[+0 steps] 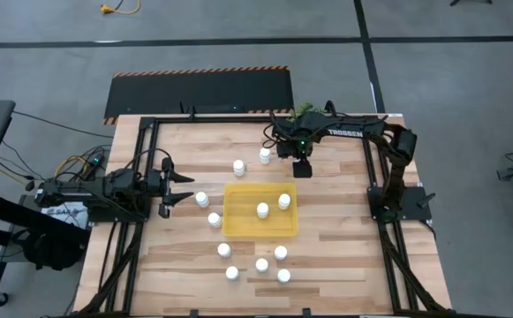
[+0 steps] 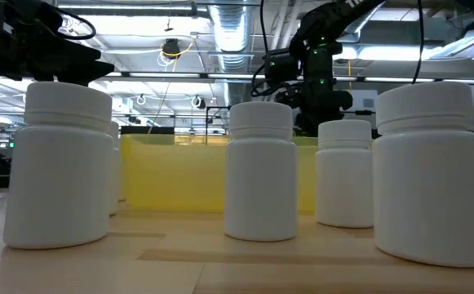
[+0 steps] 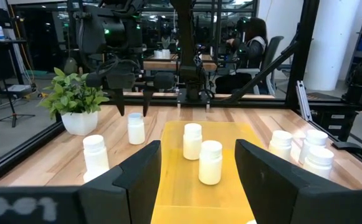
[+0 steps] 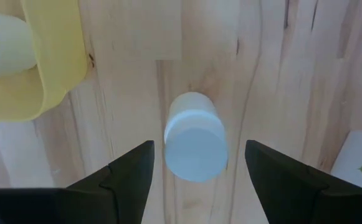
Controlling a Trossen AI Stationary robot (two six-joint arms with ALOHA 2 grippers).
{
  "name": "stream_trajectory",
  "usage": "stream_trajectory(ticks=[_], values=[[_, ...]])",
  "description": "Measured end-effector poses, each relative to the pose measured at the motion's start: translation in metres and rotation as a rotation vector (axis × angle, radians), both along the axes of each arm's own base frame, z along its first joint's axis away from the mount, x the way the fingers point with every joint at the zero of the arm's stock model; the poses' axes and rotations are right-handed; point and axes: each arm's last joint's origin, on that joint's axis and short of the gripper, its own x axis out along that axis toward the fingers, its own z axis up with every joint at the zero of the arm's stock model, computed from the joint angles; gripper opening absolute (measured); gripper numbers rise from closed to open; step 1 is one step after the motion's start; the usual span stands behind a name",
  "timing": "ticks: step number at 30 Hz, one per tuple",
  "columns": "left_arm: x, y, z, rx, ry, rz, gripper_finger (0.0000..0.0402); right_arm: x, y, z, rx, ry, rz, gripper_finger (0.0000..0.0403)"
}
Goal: Pick and place pill bottles into a basket
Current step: Put the white pill bottle into the yellow bin
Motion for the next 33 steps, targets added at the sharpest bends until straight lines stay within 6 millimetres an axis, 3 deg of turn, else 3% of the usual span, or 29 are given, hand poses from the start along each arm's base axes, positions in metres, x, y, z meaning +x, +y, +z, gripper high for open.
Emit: stream_trajectory(ticks=[33], values=[[0.0000,0.0000,0.0000,0.000,0.000,0.000,0.0194,-0.0002,-0.0008,0.0002,0.021,-0.010,0.008,0.0248]])
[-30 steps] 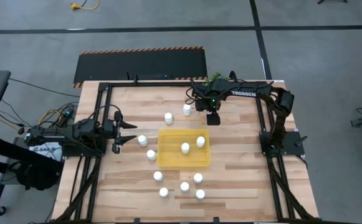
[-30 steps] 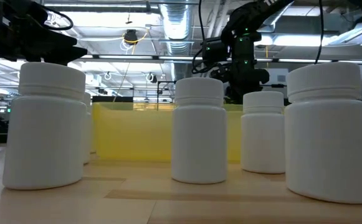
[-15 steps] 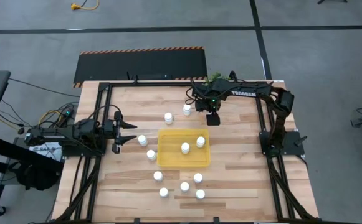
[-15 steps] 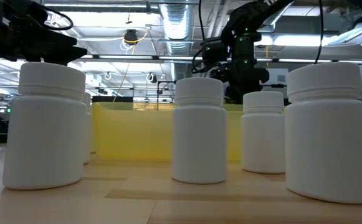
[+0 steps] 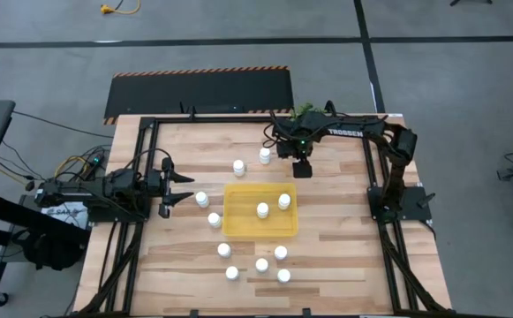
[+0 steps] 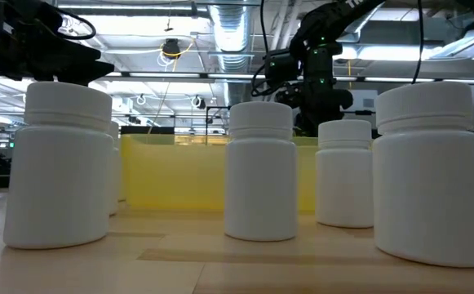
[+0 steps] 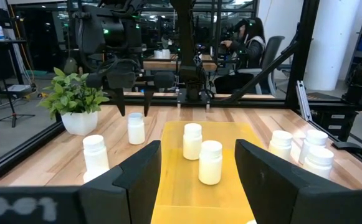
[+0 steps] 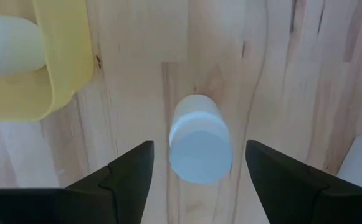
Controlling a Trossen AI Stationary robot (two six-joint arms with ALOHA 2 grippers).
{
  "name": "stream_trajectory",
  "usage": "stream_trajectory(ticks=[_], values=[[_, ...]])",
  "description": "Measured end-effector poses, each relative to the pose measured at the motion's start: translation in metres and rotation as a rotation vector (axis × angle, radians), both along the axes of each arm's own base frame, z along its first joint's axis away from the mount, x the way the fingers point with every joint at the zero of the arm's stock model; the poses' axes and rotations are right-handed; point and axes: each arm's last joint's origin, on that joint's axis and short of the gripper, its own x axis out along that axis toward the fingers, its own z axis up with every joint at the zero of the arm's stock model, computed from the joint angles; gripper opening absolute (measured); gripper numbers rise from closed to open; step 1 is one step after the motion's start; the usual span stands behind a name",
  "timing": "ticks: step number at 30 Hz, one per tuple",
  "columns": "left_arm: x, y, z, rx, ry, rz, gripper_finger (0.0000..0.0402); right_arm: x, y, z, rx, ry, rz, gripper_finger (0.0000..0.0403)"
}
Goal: Pick and place pill bottles into a basket
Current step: Put the white pill bottle into the yellow bin
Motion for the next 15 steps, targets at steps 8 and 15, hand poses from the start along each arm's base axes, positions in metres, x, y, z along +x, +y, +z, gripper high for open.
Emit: stream_trajectory(ticks=[8,15], values=[[0.0000,0.0000,0.0000,0.000,0.000,0.000,0.0194,-0.0002,-0.0002,0.0000,0.001,0.000,0.023,0.0265],[0.0000,0.0000,0.0001,0.000,0.000,0.000,0.0194,-0.0044,0.0013,-0.0069,0.002,0.031,0.029,0.0266]])
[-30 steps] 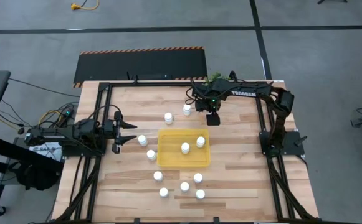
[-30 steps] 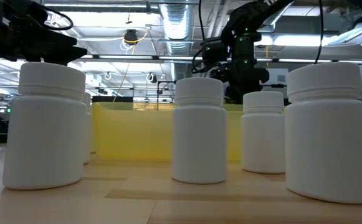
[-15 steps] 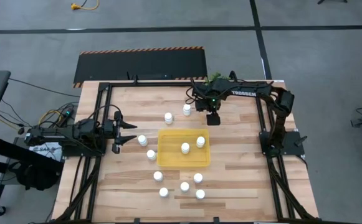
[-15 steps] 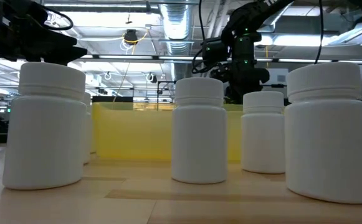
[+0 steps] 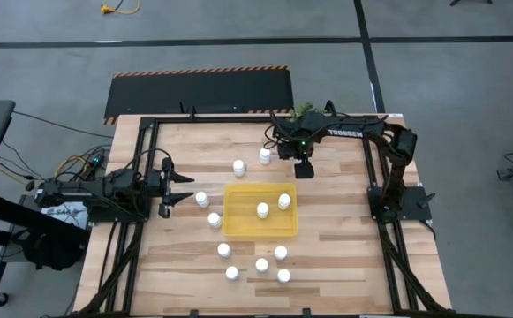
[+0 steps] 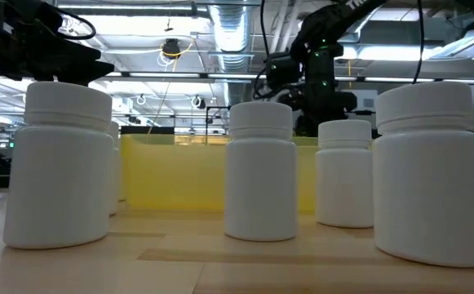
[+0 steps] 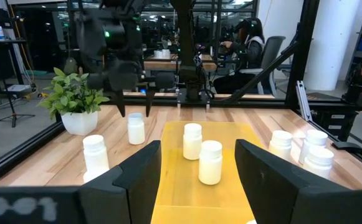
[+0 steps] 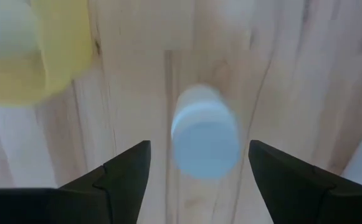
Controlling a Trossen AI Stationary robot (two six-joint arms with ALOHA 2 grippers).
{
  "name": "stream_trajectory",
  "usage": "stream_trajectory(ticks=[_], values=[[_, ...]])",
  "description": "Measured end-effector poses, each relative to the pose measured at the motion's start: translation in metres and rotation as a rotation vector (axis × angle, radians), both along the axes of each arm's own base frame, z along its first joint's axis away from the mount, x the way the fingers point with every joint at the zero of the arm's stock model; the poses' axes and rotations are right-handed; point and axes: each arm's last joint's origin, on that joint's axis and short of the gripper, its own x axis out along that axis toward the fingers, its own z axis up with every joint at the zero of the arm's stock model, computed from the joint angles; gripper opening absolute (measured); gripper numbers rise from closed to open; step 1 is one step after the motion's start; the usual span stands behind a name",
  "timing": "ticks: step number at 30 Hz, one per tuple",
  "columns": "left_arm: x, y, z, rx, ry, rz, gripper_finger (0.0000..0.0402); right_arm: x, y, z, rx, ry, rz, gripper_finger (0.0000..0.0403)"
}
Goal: Pick and place pill bottles into a basket
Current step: Put the white pill bottle into the yellow bin
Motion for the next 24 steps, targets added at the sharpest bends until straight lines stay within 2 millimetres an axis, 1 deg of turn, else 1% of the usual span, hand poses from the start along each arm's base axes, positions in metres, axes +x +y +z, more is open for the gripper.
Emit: stream_trajectory(ticks=[5,11,24], values=[[0.000,0.000,0.000,0.000,0.000,0.000,0.0194,-0.007,0.003,-0.014,-0.003,0.048,-0.003,0.0266],[0.000,0.000,0.000,-0.008,-0.001,0.000,0.0194,-0.003,0.000,-0.015,-0.028,-0.003,-0.005,0.0266],[0.000,0.000,0.000,-0.024,-0.002,-0.001,0.0194,0.000,-0.002,-0.015,-0.038,-0.034,-0.001,0.0265]])
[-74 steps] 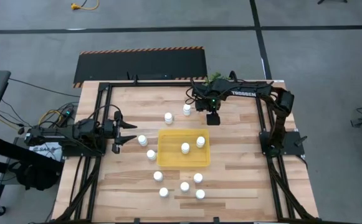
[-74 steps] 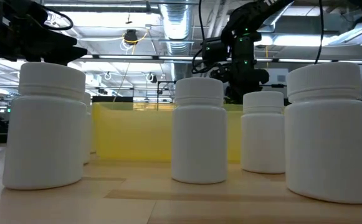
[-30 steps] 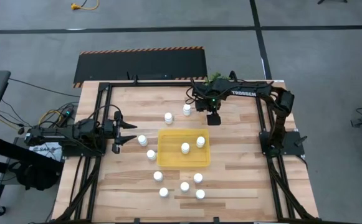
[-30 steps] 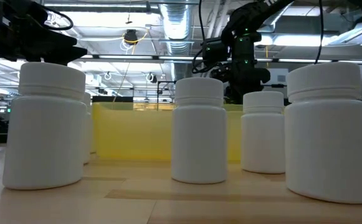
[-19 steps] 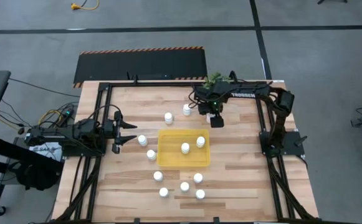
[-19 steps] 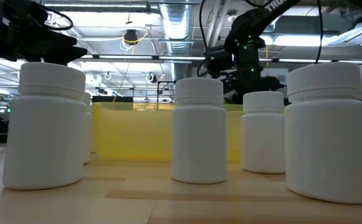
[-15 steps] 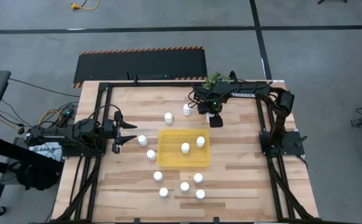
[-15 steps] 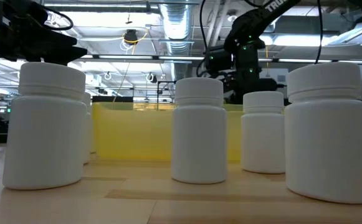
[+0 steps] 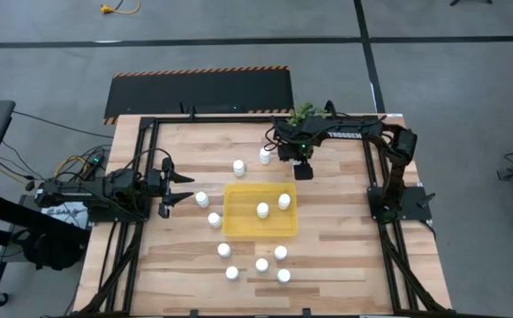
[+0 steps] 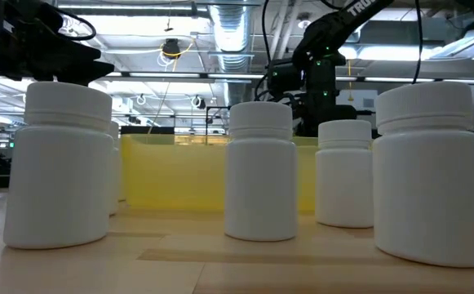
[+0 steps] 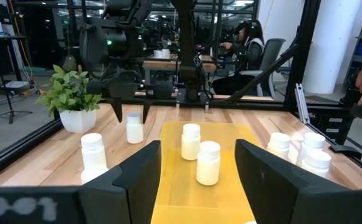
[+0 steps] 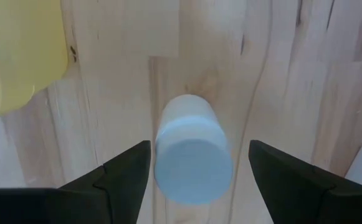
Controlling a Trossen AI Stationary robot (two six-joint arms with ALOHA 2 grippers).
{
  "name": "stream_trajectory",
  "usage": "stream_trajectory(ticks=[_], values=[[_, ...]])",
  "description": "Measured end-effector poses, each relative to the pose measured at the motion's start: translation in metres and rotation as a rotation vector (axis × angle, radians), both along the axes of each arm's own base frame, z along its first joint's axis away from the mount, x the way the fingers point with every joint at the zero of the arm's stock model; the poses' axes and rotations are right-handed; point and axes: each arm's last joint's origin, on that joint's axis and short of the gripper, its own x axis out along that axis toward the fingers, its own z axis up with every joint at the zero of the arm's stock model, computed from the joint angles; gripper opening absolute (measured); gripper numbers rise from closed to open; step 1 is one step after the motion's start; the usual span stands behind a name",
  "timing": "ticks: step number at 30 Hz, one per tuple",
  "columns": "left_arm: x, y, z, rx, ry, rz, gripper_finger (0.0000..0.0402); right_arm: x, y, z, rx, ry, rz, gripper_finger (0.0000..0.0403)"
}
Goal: Pick and place pill bottles into a basket
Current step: Put the white pill bottle into the yellow bin
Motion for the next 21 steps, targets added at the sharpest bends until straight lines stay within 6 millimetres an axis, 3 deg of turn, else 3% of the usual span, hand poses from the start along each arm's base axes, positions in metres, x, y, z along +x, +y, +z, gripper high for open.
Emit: stream_trajectory(ticks=[6,16,21], values=[[0.0000,0.0000,0.0000,0.000,0.000,0.000,0.0194,-0.0004,0.0002,0.0000,0.002,0.004,-0.001,0.0245],[0.0000,0.0000,0.0000,-0.002,0.000,0.000,0.0194,-0.0002,0.0003,0.0000,0.005,0.002,0.000,0.0150],[0.0000,0.0000,0.0000,-0.002,0.000,0.000,0.0194,0.0001,0.0011,0.0001,0.004,0.002,0.001,0.0151]])
